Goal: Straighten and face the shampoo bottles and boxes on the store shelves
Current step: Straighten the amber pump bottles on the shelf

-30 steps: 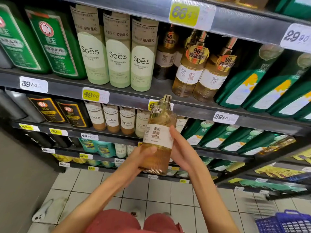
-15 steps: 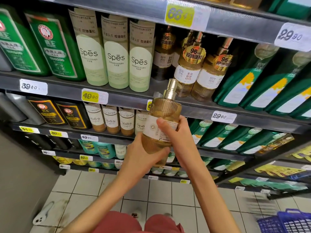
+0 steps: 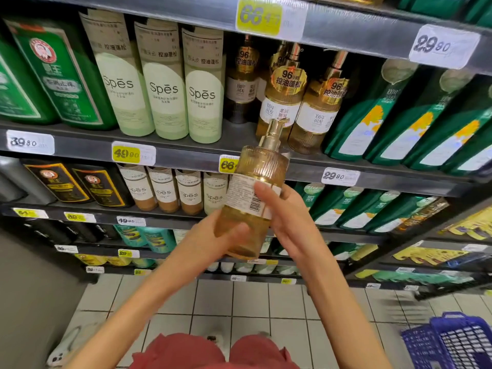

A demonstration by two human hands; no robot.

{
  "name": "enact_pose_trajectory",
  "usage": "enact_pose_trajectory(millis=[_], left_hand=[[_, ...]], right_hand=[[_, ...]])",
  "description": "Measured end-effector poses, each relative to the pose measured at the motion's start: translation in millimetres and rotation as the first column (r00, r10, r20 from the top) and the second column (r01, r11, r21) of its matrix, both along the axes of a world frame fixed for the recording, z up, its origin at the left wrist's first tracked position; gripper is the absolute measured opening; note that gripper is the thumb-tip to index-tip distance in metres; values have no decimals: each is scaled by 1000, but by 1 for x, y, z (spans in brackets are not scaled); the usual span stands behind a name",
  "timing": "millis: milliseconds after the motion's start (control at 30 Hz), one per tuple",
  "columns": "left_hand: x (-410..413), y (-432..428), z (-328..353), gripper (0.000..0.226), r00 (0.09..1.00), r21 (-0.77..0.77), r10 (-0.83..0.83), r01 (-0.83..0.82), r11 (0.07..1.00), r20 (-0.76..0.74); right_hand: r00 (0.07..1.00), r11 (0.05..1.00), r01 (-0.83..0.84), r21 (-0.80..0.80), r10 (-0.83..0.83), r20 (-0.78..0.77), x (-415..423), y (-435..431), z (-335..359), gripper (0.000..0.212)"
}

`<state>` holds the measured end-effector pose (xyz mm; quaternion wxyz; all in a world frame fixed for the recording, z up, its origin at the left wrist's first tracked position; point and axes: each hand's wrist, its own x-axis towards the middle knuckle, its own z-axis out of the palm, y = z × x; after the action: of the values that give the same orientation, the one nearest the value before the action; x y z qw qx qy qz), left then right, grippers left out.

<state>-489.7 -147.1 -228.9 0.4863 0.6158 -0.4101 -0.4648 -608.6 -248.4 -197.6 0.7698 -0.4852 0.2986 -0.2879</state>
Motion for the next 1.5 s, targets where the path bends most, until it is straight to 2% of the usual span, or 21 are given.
enact_pose_trajectory(millis=[33, 100, 133, 200, 267, 300, 367, 433, 500, 567, 667, 767, 867, 1000, 1067, 1133, 1200, 1300, 1433, 1500], left_hand=[[-7, -1, 1, 80, 989, 1, 91, -92, 996, 119], [-17, -2, 1, 73, 973, -32, 202, -200, 979, 113], [-18, -3, -1, 72, 981, -49, 192, -190, 980, 32], [-16, 0, -2, 71, 957, -82, 36, -62, 995, -289], [-10, 6, -2, 70, 819, -90, -101, 60, 994, -564], [-7, 8, -5, 72, 766, -94, -143, 107, 990, -627], [-1, 9, -9, 70, 725, -108, -192, 162, 981, -661], [5, 7, -11, 72, 758, -64, -168, 165, 984, -630], [11, 4, -13, 68, 852, -23, -98, 101, 995, -514], [12, 0, -12, 60, 910, -29, -70, 64, 998, -409], [11, -5, -11, 66, 928, 2, -74, 80, 997, -366], [10, -6, -12, 51, 911, -7, -100, 106, 994, -400], [7, -4, -19, 53, 935, 8, -11, 15, 1000, -354], [12, -4, -18, 54, 988, -18, 21, -24, 1000, -152], [22, -5, -15, 52, 999, -48, -21, 23, 999, 24], [29, -5, -15, 54, 992, -86, -46, 56, 995, 121], [31, -4, -18, 62, 993, -153, -43, 59, 986, 109], [31, -3, -22, 61, 997, -226, -41, 53, 973, 60], [34, -1, -23, 61, 995, -220, -22, 43, 975, 100], [36, -1, -20, 55, 990, -196, 0, 28, 980, 141]], right_hand=[[995, 997, 46, -65, -52, -82, 3, 3, 0, 81], [977, 982, 67, -177, -101, -186, 6, 7, -2, 88], [976, 980, 45, -193, -84, -201, 6, 8, -2, 89], [995, 995, -64, -78, 58, -83, 1, 4, -1, 83], [972, 974, -202, 99, 187, 143, -5, 1, 1, 77], [952, 957, -252, 140, 219, 216, -8, 0, 0, 76], [949, 955, -256, 147, 220, 226, -9, 0, -4, 69], [968, 967, -207, 146, 181, 173, -7, -1, -8, 56], [976, 974, -187, 125, 170, 135, -6, -2, -10, 53], [982, 981, -177, 78, 170, 82, -5, -1, -11, 52], [987, 987, -161, 13, 161, -12, -2, 2, -19, 52], [984, 987, -157, -25, 155, -87, -2, 6, -29, 57], [961, 974, -197, -108, 171, -217, -4, 11, -38, 59], [966, 982, -186, -36, 176, -188, -9, 13, -44, 58], [974, 980, -160, -116, 139, -177, -11, 11, -46, 56], [985, 971, -126, -204, 99, -139, -11, 10, -48, 58], [990, 957, -106, -269, 76, -122, -11, 9, -49, 61], [989, 943, -118, -311, 82, -127, -12, 9, -50, 65], [976, 915, -148, -376, 74, -206, -12, 10, -48, 66], [966, 919, -180, -350, 99, -237, -12, 12, -48, 71]])
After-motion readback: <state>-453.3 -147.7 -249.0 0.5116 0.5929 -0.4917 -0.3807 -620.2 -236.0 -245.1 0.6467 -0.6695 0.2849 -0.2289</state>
